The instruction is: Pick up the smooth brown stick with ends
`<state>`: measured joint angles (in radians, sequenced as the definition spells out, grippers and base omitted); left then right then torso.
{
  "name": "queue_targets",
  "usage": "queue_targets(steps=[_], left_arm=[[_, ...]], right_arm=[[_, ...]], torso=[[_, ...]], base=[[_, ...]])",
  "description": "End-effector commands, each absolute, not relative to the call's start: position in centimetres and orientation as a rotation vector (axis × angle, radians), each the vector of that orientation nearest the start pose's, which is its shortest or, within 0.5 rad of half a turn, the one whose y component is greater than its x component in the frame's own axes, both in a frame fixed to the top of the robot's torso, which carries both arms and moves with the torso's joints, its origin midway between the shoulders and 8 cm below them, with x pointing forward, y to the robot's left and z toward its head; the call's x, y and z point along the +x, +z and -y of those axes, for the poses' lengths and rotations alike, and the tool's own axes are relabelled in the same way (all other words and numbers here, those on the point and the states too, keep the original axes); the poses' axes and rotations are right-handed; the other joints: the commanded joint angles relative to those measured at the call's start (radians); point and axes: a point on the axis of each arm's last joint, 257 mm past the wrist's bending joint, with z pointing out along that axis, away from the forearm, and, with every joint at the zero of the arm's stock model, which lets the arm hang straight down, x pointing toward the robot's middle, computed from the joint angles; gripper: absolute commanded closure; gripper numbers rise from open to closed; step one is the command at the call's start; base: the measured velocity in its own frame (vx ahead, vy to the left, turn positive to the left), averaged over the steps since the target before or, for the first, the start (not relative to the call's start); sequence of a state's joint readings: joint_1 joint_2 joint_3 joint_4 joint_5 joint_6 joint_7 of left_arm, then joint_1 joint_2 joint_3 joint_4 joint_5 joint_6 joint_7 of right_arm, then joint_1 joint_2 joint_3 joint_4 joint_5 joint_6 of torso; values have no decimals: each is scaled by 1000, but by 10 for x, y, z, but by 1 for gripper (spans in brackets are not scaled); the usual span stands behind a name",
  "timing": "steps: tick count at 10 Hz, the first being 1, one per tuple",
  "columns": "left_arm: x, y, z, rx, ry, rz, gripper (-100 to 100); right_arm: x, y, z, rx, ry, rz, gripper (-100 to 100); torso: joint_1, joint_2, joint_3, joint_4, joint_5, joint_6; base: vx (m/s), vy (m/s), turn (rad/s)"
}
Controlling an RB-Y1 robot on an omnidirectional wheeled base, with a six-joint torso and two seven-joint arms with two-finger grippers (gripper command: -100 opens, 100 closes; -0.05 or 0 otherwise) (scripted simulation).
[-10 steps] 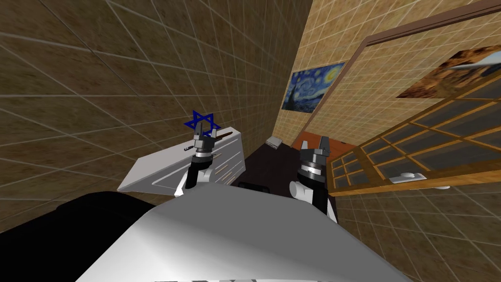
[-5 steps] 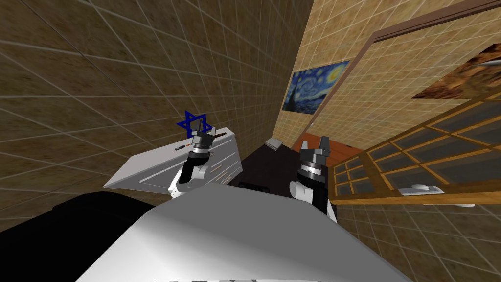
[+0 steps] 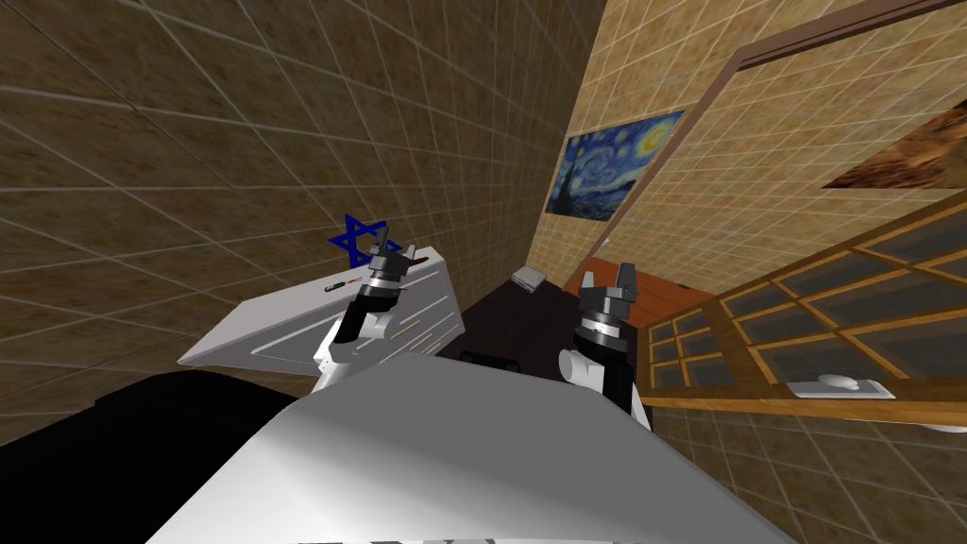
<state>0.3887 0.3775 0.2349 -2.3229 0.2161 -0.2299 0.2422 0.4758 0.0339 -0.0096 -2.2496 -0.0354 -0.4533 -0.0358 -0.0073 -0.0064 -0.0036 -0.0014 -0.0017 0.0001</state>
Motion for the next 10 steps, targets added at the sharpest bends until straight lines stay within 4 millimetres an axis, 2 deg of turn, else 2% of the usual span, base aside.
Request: queue_targets(steps=[1, 4, 6, 7, 9, 10], left_arm=[[383, 56, -338, -723, -1422, -807, -100], [399, 50, -362, -815, -1428, -854, -100], [404, 41, -365, -860, -1415, -873, -100], [412, 39, -378, -907, -1417, -892, -100], [415, 31, -381, -943, -1405, -907, -100], [421, 30, -394, -987, -1406, -921, -100]], right_arm=[[357, 10, 290, 762, 1344, -585, 0], [357, 10, 290, 762, 1344, -585, 0], [357, 10, 290, 762, 1344, -585, 0], [357, 10, 290, 762, 1344, -585, 0], [357, 10, 290, 762, 1344, -585, 0], [357, 10, 290, 762, 1344, -585, 0]], torso=[[0, 0, 0, 0, 0, 0], [2, 0, 0, 0, 0, 0], [1, -1, -1, 0, 0, 0], [4, 2, 1, 0, 1, 0], [3, 0, 0, 0, 1, 0], [6, 2, 1, 0, 1, 0]], base=[[71, -105, 45], [80, -105, 61], [56, -82, 29], [71, -86, 61], [56, -59, 24], [69, -64, 53]])
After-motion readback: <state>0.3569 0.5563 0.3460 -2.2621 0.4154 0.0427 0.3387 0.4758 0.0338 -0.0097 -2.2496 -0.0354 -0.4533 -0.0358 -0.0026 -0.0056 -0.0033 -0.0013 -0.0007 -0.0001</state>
